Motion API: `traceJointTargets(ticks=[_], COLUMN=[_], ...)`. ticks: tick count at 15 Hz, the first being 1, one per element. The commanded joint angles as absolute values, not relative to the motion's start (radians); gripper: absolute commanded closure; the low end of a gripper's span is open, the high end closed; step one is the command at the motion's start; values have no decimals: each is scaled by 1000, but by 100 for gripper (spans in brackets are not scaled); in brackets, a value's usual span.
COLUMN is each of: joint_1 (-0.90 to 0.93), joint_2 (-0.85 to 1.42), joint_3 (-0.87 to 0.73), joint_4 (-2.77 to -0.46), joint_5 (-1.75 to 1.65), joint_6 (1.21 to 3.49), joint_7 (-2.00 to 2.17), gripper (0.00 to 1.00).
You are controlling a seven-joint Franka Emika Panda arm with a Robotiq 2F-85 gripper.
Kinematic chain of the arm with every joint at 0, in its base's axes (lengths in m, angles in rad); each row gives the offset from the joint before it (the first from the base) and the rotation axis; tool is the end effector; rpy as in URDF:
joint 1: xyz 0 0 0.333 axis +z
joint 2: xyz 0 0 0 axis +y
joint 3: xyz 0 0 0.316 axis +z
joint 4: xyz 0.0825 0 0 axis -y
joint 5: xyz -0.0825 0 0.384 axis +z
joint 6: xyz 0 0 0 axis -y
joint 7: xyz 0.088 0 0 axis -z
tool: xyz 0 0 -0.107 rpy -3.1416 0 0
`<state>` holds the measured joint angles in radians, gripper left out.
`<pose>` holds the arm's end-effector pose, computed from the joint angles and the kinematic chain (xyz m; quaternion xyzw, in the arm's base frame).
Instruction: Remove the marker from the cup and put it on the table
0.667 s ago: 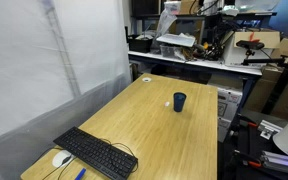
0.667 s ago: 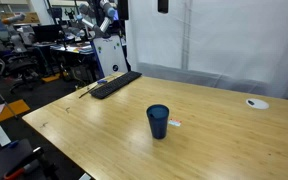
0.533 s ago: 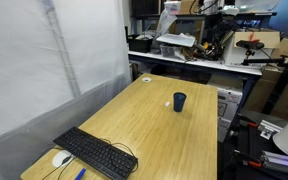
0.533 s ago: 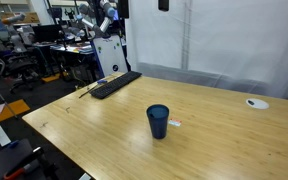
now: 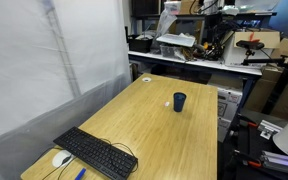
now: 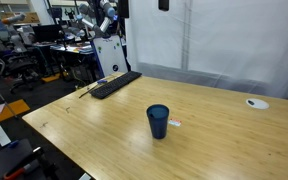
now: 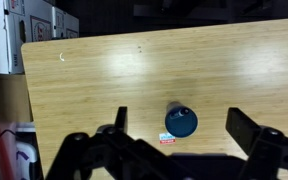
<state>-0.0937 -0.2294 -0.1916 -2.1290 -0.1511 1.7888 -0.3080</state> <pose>0.4511 -0.1506 0.4958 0.9964 0.0355 -0.0691 0.0324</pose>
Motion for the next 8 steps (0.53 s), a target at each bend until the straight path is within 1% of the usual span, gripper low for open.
traceJointTargets(ticks=[1,8], joint_1=[-100,-99], joint_2=[-211,-78], joint_3=[-177,-155], joint_4=[-2129,-2074], joint_5=[-122,-57], joint_6=[1769,1714], joint_7=[-267,-147], gripper=[0,0])
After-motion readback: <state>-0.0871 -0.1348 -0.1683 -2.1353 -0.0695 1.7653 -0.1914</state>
